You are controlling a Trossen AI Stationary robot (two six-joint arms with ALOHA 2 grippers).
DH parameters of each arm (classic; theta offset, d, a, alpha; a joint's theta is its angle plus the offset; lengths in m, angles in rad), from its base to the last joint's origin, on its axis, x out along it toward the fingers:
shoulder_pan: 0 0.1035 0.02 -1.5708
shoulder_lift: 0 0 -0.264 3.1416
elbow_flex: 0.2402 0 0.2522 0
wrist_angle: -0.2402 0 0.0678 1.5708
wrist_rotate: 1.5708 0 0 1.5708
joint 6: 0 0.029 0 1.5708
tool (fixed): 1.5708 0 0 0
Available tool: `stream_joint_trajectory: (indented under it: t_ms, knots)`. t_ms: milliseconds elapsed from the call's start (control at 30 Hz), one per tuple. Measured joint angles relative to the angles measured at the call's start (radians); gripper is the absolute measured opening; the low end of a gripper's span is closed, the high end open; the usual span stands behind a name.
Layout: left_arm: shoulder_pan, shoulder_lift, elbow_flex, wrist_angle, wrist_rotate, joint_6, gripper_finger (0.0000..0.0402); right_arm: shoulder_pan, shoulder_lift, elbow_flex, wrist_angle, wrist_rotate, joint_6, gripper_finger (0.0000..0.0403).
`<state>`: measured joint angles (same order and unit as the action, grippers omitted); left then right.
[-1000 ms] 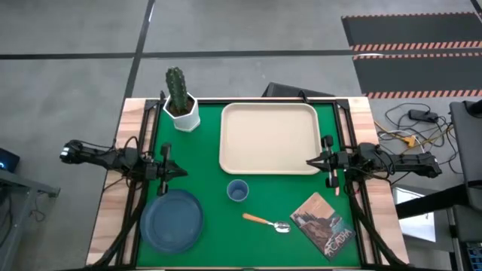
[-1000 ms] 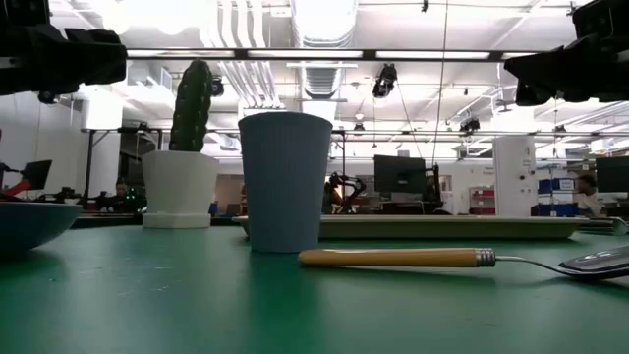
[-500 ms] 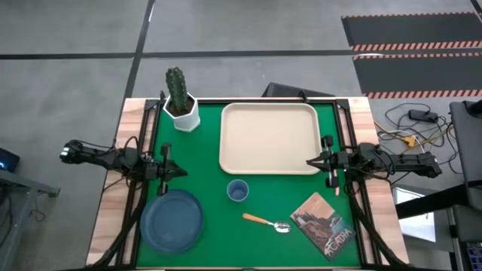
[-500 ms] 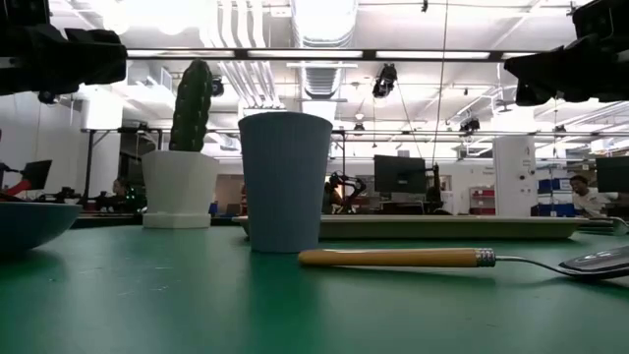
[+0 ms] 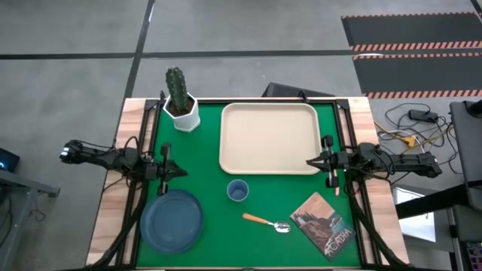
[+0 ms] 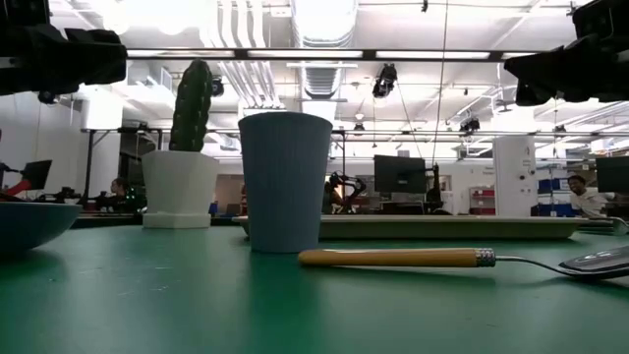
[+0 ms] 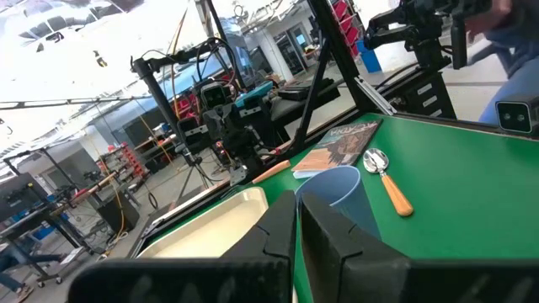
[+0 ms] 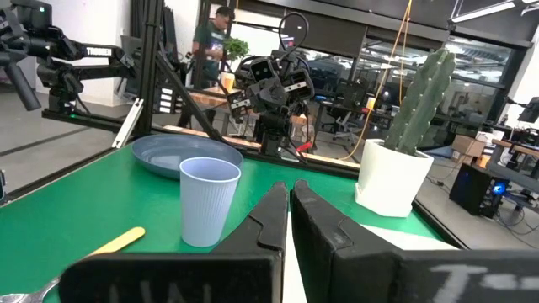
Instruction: Pick and place plate/cup/fork/spoon on tray
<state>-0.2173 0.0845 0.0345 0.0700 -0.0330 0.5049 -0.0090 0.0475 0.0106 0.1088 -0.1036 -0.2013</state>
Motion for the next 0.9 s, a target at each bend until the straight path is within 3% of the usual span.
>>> stream_joint_trajectory:
  t_ms: [433,500,667,900]
  knots:
    - [0.000,0.000,0.000,0.000,0.000,0.000,0.0000,0.000,0.000,0.000,0.000,0.000,0.003,0.0009]
    - [0.000,0.000,0.000,0.000,0.000,0.000,0.0000,0.000,0.000,0.000,0.000,-0.002,0.099,0.0009]
    - [0.000,0.000,0.000,0.001,0.000,0.000,0.0000,0.002,0.002,0.000,0.042,0.013,0.524,0.0009]
    - [-0.001,0.002,0.000,0.157,0.035,-0.139,0.0000,0.002,0.000,0.000,0.099,0.025,0.671,0.0009]
